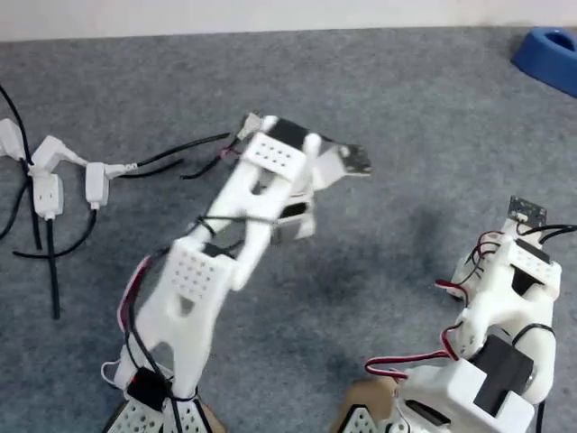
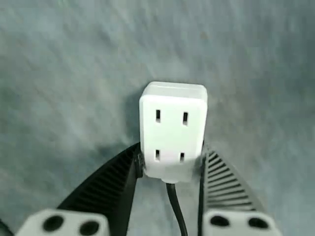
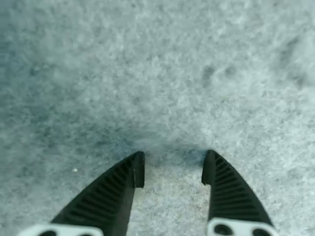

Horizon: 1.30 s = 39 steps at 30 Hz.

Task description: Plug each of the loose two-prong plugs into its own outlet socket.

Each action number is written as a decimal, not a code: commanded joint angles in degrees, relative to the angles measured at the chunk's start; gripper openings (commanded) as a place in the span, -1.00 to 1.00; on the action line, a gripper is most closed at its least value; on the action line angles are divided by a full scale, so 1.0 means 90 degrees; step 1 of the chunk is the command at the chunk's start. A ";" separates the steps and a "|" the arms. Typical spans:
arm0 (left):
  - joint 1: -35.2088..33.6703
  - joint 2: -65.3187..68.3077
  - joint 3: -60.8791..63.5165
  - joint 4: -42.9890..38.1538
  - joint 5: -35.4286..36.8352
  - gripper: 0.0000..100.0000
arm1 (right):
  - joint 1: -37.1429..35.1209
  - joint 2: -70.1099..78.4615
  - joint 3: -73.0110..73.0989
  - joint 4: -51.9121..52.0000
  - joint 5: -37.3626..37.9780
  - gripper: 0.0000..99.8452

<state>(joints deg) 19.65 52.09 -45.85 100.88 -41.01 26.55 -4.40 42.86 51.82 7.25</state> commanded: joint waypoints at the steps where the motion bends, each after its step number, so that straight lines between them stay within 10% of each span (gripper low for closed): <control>1: -0.0161 -0.2007 0.2632 0.0176 -0.0234 -0.99 | -0.0347 -0.0034 0.0015 -0.0005 0.0068 -0.63; 18: 0.0640 -0.6403 0.9480 -0.3976 0.0107 -0.99 | -0.0689 -0.0034 0.0073 0.0083 0.0342 -0.63; 26: 0.0532 -0.6569 0.9988 -0.4083 -0.0039 -0.95 | -0.0972 -0.0034 0.0044 0.0308 0.0410 -0.63; 33: 0.0366 -0.6579 0.9734 -0.3487 -0.0234 -0.41 | -0.0962 -0.0034 0.0044 0.0308 0.0420 -0.62; 39: -0.0083 -0.6579 0.8864 -0.2842 -0.0303 -0.49 | -0.0962 -0.0034 0.0015 0.0308 0.0420 -0.62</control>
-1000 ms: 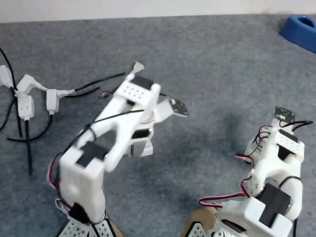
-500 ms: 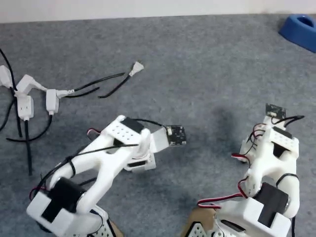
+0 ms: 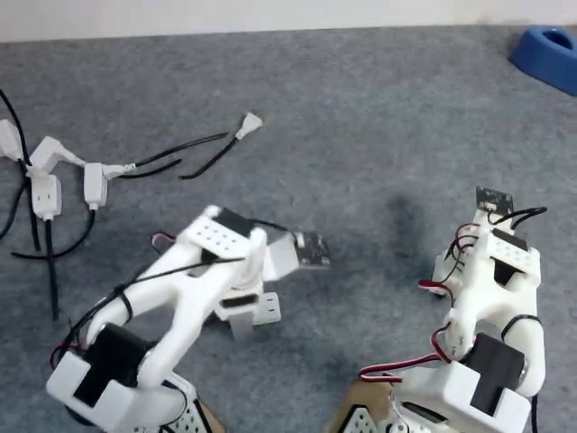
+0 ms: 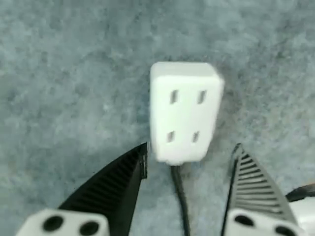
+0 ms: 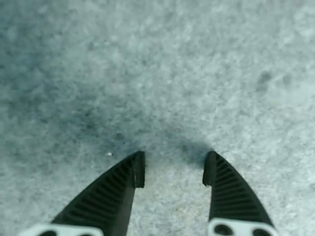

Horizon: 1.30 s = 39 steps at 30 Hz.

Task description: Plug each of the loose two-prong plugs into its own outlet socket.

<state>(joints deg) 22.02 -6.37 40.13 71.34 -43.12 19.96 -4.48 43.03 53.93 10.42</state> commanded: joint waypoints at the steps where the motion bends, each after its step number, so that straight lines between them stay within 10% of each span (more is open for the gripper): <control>1: -0.0425 -0.0083 -0.0845 0.0508 -0.0068 -0.51 | -0.0239 -0.0024 -0.0005 0.0073 0.0068 -0.62; 9: -0.0825 -0.0083 -0.1841 0.0479 0.0020 -0.54 | -0.1353 -0.0015 -0.0513 0.0757 0.0059 -0.62; 14: -0.2105 -0.0005 -0.2984 -0.0283 0.1534 -0.54 | -0.2886 0.0034 -0.2349 0.1929 -0.0254 -0.62; 20: -0.3306 -0.0005 -0.3121 -0.0615 0.1543 -0.54 | -0.3990 0.1470 -0.5416 0.2144 -0.1319 -0.62; 32: -0.4850 -0.0044 -0.1490 -0.2276 0.1436 -0.54 | -0.4723 0.6637 -1.2596 0.2242 -0.2979 -0.40; 39: -0.4098 0.0112 -0.2066 -0.2901 0.1260 -0.54 | -0.3922 0.7937 -1.5429 0.5123 -0.2403 -0.42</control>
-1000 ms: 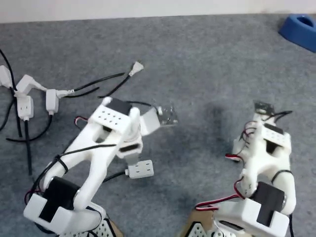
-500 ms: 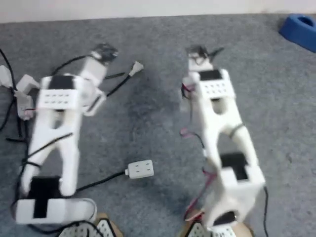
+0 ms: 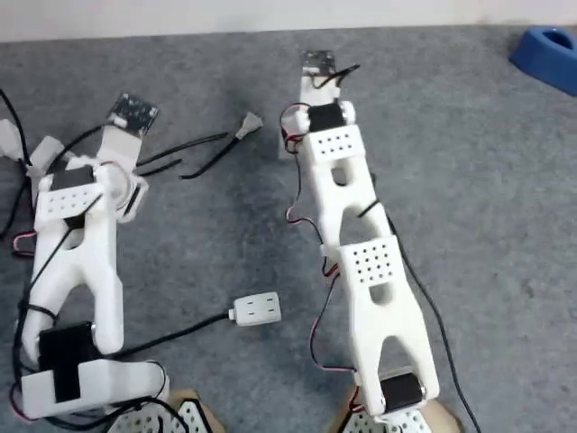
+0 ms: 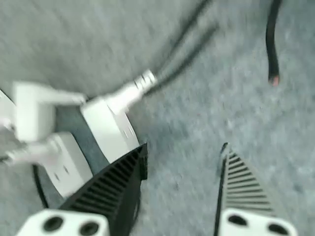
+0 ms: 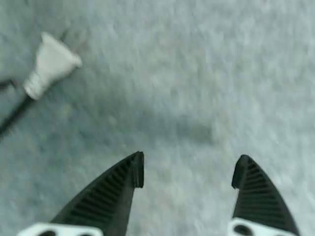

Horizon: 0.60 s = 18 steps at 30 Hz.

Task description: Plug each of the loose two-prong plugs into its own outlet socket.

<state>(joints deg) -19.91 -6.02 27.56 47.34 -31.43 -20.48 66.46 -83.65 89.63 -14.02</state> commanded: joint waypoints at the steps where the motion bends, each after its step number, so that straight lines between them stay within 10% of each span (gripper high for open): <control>1: 0.0806 0.0239 -0.0952 -0.0205 -0.0020 -0.54 | 0.0855 0.0181 -0.1714 0.1314 0.0449 -0.42; 18: 0.2545 0.8259 -1.2137 0.3585 -0.0156 -0.54 | 0.2642 0.0405 -0.0347 0.1284 0.2110 -0.42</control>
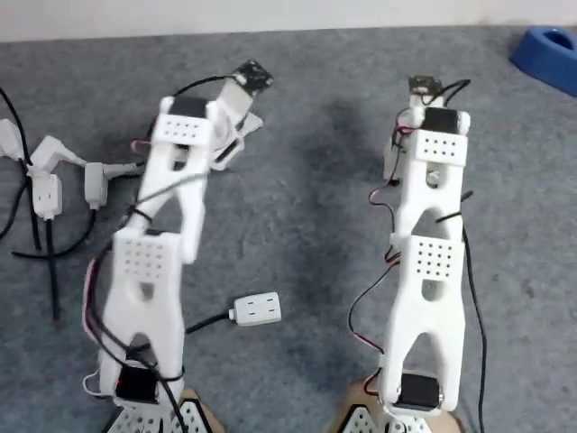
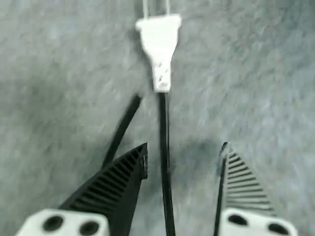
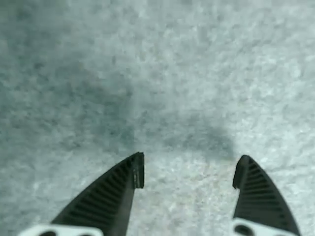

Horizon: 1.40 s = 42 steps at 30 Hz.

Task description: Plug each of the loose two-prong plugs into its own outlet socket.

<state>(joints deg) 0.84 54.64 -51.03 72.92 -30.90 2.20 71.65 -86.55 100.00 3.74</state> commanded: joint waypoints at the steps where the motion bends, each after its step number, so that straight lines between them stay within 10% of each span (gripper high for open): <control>1: 0.0288 0.1910 -0.3912 0.0840 -0.0274 -0.54 | 0.0122 -0.0171 -0.0024 0.0132 0.0137 -0.42; 26: 0.0190 0.3023 -0.4498 0.2764 -0.0361 -0.94 | 0.0464 -0.0161 -0.0005 0.0132 0.0137 -0.42; 35: -0.0708 0.2300 -0.4908 0.1885 0.0860 -0.47 | 0.0239 -0.0230 -0.0034 0.0132 0.0361 -0.42; 42: -0.1470 0.2183 -0.4879 0.2657 0.2081 -0.74 | -0.0044 -0.0269 0.0825 0.0122 0.0449 -0.42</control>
<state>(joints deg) -8.75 78.37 -93.85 92.35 -17.89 2.81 71.56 -82.51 100.00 7.16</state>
